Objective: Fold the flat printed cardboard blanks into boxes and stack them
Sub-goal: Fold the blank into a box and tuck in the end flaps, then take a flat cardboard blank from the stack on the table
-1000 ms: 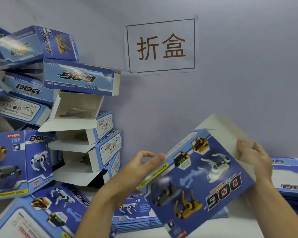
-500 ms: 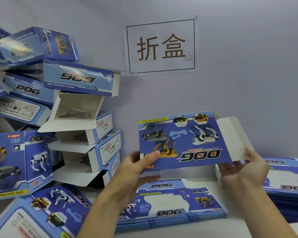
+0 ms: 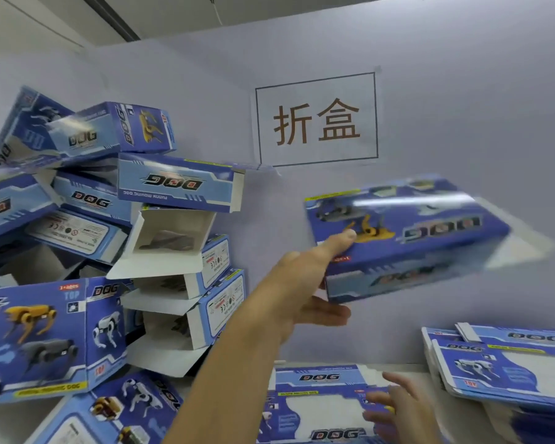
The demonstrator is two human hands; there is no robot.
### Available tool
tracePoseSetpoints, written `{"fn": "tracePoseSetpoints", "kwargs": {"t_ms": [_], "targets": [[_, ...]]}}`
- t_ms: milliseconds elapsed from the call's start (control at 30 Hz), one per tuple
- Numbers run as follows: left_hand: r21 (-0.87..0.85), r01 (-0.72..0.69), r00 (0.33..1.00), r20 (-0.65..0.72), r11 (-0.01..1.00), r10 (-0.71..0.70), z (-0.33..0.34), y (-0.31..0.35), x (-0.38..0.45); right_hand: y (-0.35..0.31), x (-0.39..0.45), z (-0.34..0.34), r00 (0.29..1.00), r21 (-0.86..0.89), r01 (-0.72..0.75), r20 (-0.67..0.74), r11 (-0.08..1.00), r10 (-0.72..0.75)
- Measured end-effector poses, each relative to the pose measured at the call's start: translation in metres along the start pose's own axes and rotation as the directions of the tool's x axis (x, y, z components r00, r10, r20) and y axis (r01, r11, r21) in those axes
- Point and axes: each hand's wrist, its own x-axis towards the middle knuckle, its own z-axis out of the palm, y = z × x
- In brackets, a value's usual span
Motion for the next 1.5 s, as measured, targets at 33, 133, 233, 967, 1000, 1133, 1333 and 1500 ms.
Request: {"fn": "tracePoseSetpoints", "kwargs": {"t_ms": [33,133,233,967,1000,1133,1333,1500], "targets": [[0.09,0.018,1.0,0.019,0.996,-0.02,-0.001,0.005,-0.004,-0.001,-0.001,-0.001,1.0,-0.049,0.009,0.01,0.999,-0.009],[0.115,-0.037,0.997,-0.062,0.993,0.044,-0.013,0.03,-0.005,0.0,-0.012,0.0,0.993,-0.285,0.094,0.098,0.954,-0.068],[-0.243,-0.344,0.926,-0.247,0.907,0.285,-0.041,0.09,0.013,0.0,-0.023,0.01,0.992,-0.299,0.121,0.07,0.947,-0.104],[0.904,0.211,0.961,-0.123,0.372,-0.246,0.008,-0.212,0.052,0.006,0.009,0.026,0.681,-0.748,0.66,0.637,-0.076,-0.361],[0.921,0.222,0.941,-0.115,0.321,-0.32,0.005,-0.216,0.054,0.014,0.008,0.026,0.721,-0.769,0.632,0.628,-0.094,-0.294],[0.947,0.162,0.904,-0.031,0.277,-0.426,0.0,-0.218,0.055,0.029,0.013,0.012,0.894,-0.897,0.411,0.431,0.162,0.122],[0.947,0.153,0.923,-0.035,0.282,-0.383,-0.002,-0.208,0.05,0.029,0.019,0.003,0.903,-0.906,0.405,0.417,0.123,0.1],[0.923,0.136,0.977,-0.064,0.361,-0.205,-0.004,-0.203,0.043,0.015,0.01,0.006,0.886,-0.871,0.437,0.374,0.225,-0.274]]}}
